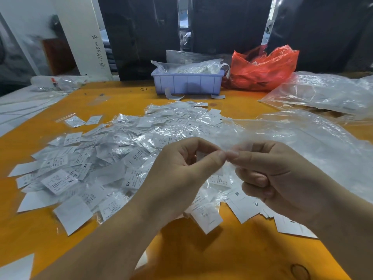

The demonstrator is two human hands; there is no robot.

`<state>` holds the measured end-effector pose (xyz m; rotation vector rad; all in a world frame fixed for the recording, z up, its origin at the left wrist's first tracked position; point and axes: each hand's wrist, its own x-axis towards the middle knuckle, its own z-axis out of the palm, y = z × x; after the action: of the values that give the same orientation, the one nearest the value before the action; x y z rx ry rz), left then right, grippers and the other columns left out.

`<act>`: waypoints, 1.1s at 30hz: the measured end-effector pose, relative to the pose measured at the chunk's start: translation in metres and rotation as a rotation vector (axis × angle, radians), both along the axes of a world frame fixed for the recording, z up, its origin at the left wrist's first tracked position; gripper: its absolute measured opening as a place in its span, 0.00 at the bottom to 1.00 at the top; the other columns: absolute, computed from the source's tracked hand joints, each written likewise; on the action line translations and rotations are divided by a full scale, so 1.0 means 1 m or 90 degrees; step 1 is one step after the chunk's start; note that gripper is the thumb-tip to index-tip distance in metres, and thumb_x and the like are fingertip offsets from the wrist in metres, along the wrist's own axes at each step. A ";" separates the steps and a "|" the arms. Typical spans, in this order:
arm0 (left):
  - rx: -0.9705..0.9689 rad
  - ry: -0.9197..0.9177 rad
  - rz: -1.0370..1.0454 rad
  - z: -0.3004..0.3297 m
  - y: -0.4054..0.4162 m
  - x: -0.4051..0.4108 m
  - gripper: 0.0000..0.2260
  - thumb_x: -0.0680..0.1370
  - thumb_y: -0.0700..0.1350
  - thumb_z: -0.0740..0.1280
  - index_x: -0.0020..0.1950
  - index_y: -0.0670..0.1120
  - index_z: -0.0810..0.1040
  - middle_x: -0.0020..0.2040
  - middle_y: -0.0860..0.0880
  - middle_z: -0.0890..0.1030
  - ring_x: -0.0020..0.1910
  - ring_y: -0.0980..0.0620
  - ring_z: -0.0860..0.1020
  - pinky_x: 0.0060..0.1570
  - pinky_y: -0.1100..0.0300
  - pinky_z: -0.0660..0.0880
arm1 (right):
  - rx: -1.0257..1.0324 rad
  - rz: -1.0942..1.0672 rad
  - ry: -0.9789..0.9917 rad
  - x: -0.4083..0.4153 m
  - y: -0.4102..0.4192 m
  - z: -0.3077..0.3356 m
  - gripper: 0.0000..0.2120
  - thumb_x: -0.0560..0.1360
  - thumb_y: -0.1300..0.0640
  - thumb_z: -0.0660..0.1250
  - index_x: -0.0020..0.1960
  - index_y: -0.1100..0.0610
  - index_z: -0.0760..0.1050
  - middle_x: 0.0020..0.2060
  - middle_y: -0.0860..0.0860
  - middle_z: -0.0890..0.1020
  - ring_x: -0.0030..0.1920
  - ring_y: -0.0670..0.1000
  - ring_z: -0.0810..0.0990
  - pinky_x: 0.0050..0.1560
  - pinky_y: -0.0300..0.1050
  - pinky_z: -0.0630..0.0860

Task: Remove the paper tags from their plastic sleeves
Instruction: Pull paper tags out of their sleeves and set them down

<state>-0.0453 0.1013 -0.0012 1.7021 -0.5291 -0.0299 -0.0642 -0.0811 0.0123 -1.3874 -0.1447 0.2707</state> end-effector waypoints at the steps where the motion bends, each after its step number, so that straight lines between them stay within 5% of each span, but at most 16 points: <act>1: -0.006 0.001 0.004 0.001 0.001 0.000 0.07 0.72 0.57 0.69 0.43 0.55 0.83 0.36 0.51 0.80 0.32 0.60 0.75 0.33 0.68 0.72 | -0.027 -0.001 -0.002 0.000 0.000 0.000 0.10 0.61 0.56 0.75 0.38 0.60 0.81 0.24 0.50 0.66 0.22 0.45 0.60 0.21 0.35 0.60; 5: -0.001 -0.006 0.004 0.001 0.003 0.001 0.07 0.73 0.53 0.69 0.40 0.52 0.82 0.33 0.54 0.80 0.32 0.61 0.76 0.33 0.70 0.71 | -0.091 0.012 -0.009 -0.001 0.000 0.001 0.11 0.59 0.55 0.76 0.37 0.59 0.80 0.26 0.52 0.63 0.23 0.46 0.58 0.21 0.36 0.60; 11: -0.010 0.007 -0.027 0.000 0.001 0.001 0.05 0.73 0.49 0.69 0.40 0.50 0.82 0.31 0.55 0.79 0.31 0.61 0.76 0.32 0.72 0.70 | 0.053 -0.071 -0.023 0.001 -0.001 0.004 0.07 0.59 0.58 0.74 0.33 0.56 0.76 0.26 0.52 0.61 0.22 0.45 0.58 0.20 0.35 0.56; 17: 0.005 -0.015 -0.008 -0.002 -0.001 0.001 0.05 0.74 0.51 0.67 0.42 0.53 0.82 0.34 0.55 0.80 0.33 0.60 0.76 0.32 0.68 0.71 | -0.027 -0.025 -0.004 0.002 0.000 0.001 0.07 0.61 0.58 0.74 0.37 0.60 0.81 0.27 0.54 0.62 0.23 0.46 0.58 0.22 0.36 0.55; 21: 0.000 -0.027 0.012 -0.003 0.000 -0.001 0.08 0.75 0.50 0.66 0.52 0.56 0.80 0.39 0.57 0.81 0.34 0.61 0.78 0.33 0.70 0.72 | 0.022 -0.098 -0.012 0.004 -0.004 0.002 0.06 0.60 0.59 0.74 0.35 0.59 0.79 0.26 0.51 0.63 0.23 0.46 0.58 0.20 0.35 0.57; 26: 0.042 -0.004 -0.008 -0.006 -0.003 -0.002 0.24 0.73 0.51 0.67 0.69 0.59 0.67 0.48 0.56 0.85 0.48 0.56 0.83 0.51 0.56 0.80 | 0.034 -0.148 -0.017 0.005 -0.007 0.005 0.08 0.61 0.58 0.74 0.34 0.59 0.76 0.27 0.51 0.63 0.24 0.46 0.57 0.20 0.36 0.54; 33: 0.070 0.009 -0.034 -0.003 -0.002 -0.002 0.09 0.76 0.52 0.64 0.49 0.51 0.82 0.44 0.51 0.84 0.45 0.52 0.82 0.46 0.59 0.79 | 0.042 -0.151 -0.013 0.004 -0.006 0.007 0.07 0.61 0.57 0.73 0.30 0.56 0.76 0.26 0.50 0.65 0.24 0.46 0.57 0.21 0.37 0.53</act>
<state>-0.0472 0.0994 -0.0041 1.7932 -0.5720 -0.1111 -0.0600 -0.0876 0.0188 -1.3284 -0.0045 0.0537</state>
